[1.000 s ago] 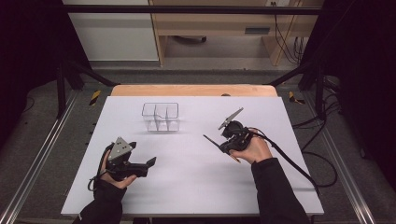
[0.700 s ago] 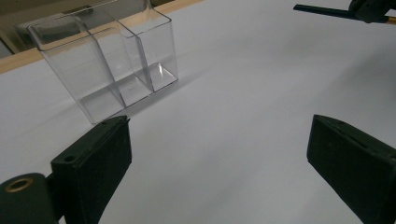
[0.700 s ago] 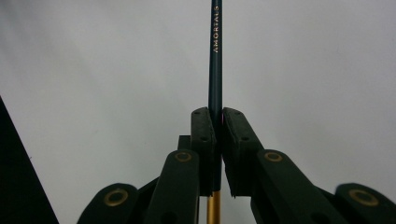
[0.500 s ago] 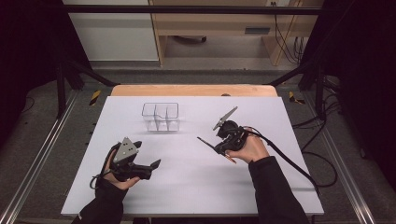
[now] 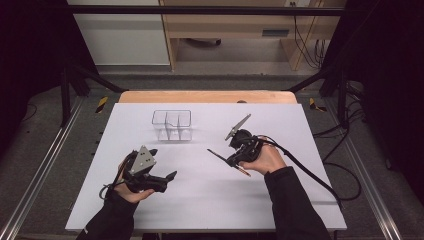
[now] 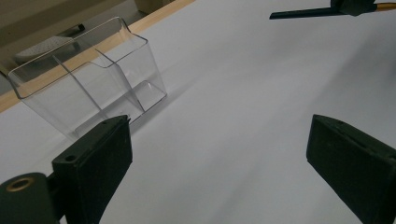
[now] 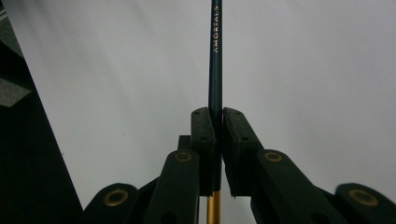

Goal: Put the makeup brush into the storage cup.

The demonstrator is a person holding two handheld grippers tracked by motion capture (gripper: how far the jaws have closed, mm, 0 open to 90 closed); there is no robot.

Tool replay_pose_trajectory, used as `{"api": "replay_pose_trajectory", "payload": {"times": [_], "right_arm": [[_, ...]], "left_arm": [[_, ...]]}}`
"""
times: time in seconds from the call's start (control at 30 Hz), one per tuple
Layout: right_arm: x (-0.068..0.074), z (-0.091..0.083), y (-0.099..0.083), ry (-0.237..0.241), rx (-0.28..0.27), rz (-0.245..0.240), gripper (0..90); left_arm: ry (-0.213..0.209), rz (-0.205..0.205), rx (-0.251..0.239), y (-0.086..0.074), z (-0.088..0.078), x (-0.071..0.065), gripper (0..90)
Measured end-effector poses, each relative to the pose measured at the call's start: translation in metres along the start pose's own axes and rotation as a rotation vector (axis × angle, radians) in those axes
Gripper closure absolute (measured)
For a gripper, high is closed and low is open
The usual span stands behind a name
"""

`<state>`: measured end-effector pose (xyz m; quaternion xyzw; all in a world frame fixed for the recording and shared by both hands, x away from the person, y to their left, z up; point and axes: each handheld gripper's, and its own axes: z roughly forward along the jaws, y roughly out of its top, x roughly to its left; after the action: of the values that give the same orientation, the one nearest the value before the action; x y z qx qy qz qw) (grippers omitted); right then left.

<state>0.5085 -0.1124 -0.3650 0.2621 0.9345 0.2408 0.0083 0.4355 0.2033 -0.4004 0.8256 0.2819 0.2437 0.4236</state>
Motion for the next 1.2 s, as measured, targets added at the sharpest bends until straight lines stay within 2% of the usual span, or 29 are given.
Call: {"api": "replay_pose_trajectory", "payload": {"times": [0.2,0.57,0.93,1.2], "right_arm": [[0.001,-0.001,0.0,0.012,-0.001,-0.002,83.6],[0.001,-0.002,0.001,0.032,0.008,0.003,83.6],[0.002,-0.002,0.001,0.046,0.014,-0.001,83.6],[0.004,-0.001,0.0,0.053,0.03,-0.011,83.6]], "left_arm": [[-0.008,0.026,0.009,0.004,0.003,0.0,5.8],[-0.017,0.122,0.009,0.022,0.01,-0.006,5.7],[-0.045,0.221,0.014,0.033,0.02,-0.014,6.2],[-0.049,0.256,0.031,0.035,0.026,-0.018,6.6]]}}
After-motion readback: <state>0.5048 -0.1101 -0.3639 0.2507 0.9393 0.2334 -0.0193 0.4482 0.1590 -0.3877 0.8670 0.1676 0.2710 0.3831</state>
